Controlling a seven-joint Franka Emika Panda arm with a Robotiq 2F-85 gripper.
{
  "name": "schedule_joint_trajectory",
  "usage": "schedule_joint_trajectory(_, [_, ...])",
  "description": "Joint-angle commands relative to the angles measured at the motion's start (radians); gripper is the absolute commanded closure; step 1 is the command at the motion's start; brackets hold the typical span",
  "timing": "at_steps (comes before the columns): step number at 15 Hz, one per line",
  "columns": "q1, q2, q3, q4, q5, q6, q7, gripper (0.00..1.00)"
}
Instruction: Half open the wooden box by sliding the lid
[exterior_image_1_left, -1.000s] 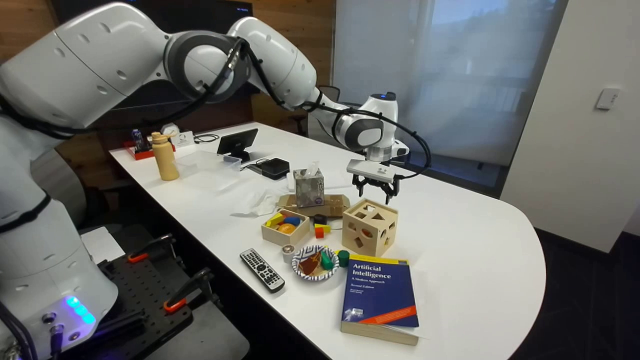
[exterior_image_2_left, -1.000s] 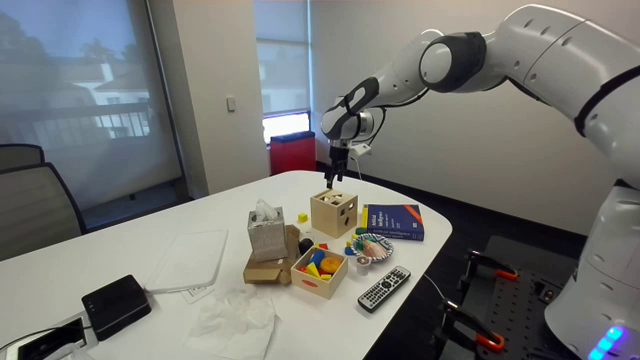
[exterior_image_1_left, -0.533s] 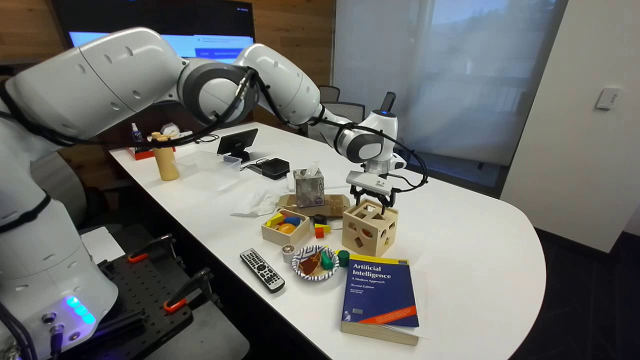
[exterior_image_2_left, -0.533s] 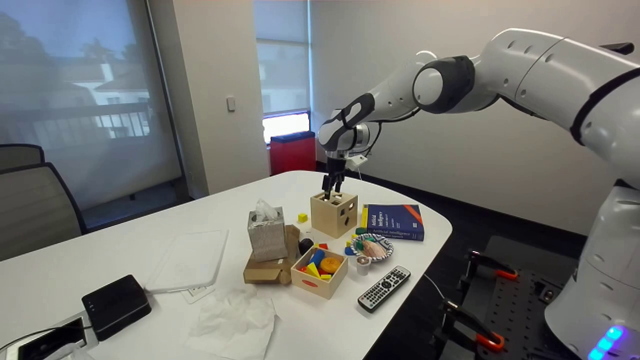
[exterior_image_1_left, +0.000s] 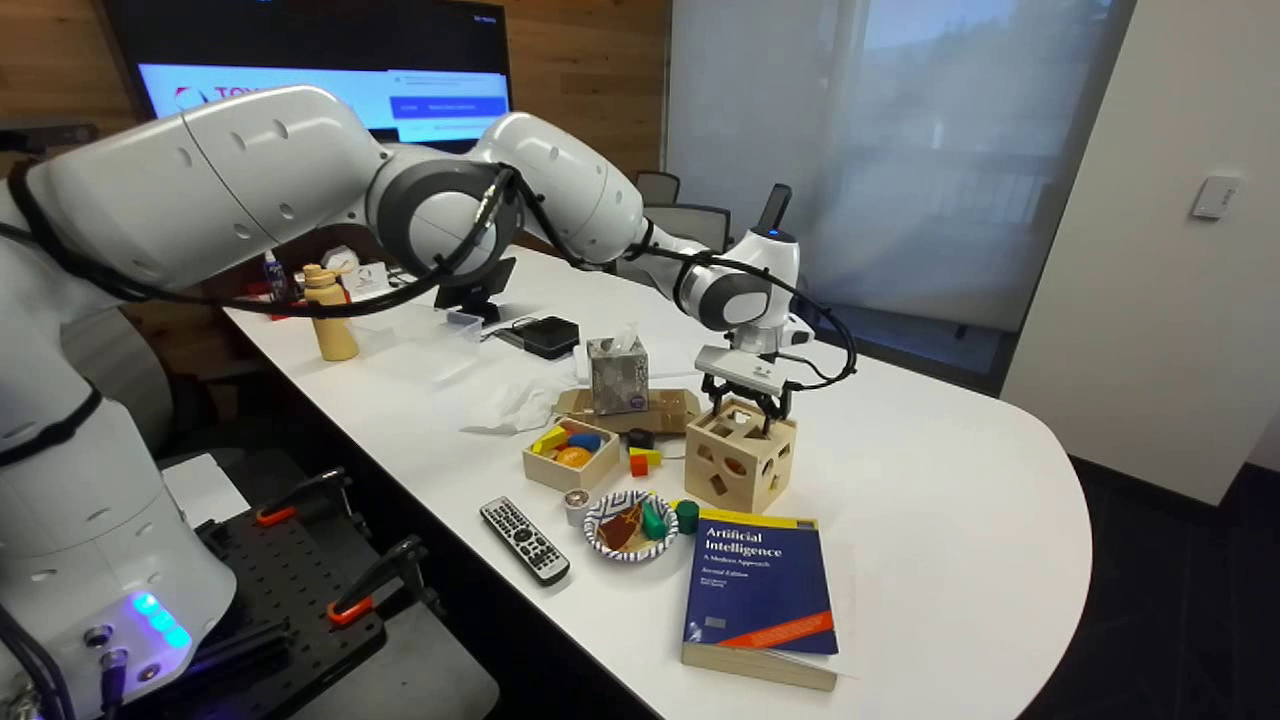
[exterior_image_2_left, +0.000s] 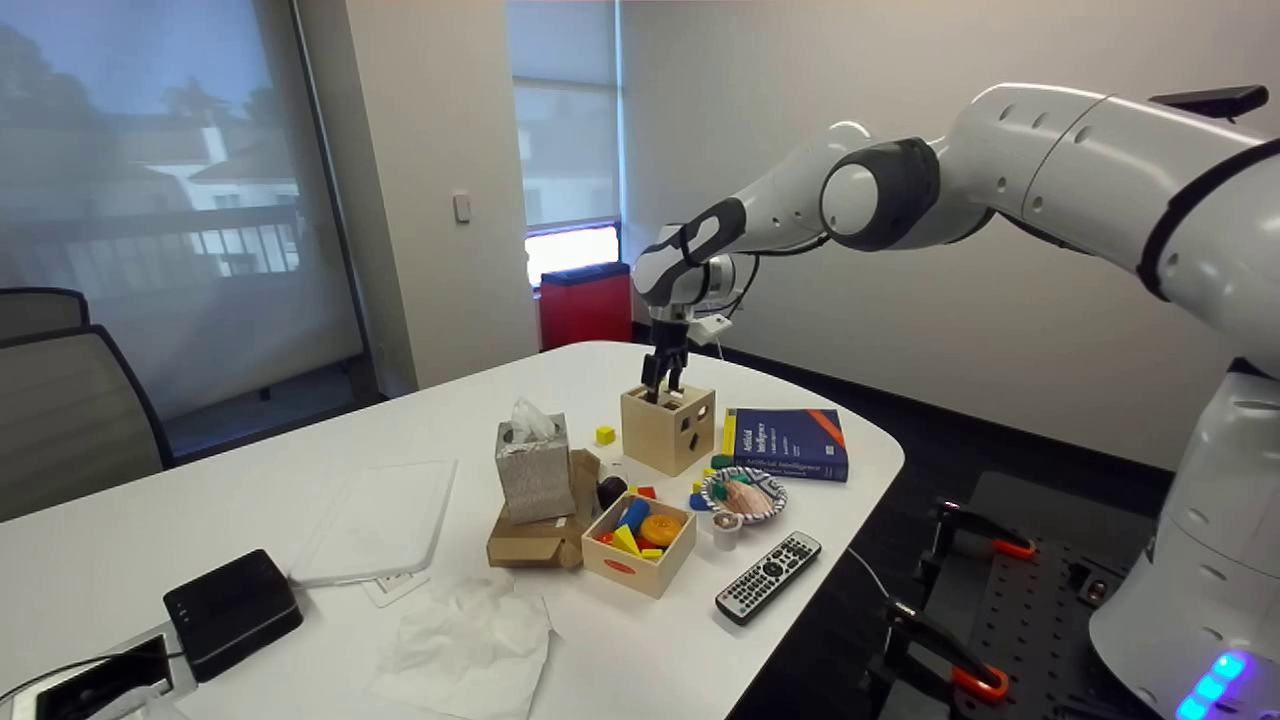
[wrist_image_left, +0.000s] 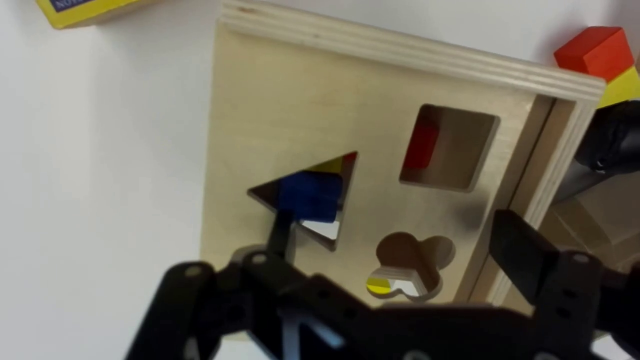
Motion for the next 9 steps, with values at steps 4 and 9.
schedule_joint_trajectory(4, [0.008, 0.079, -0.012, 0.134, -0.024, -0.074, 0.057, 0.00])
schedule_joint_trajectory(9, [0.029, 0.094, -0.045, 0.156, -0.031, -0.069, 0.087, 0.00])
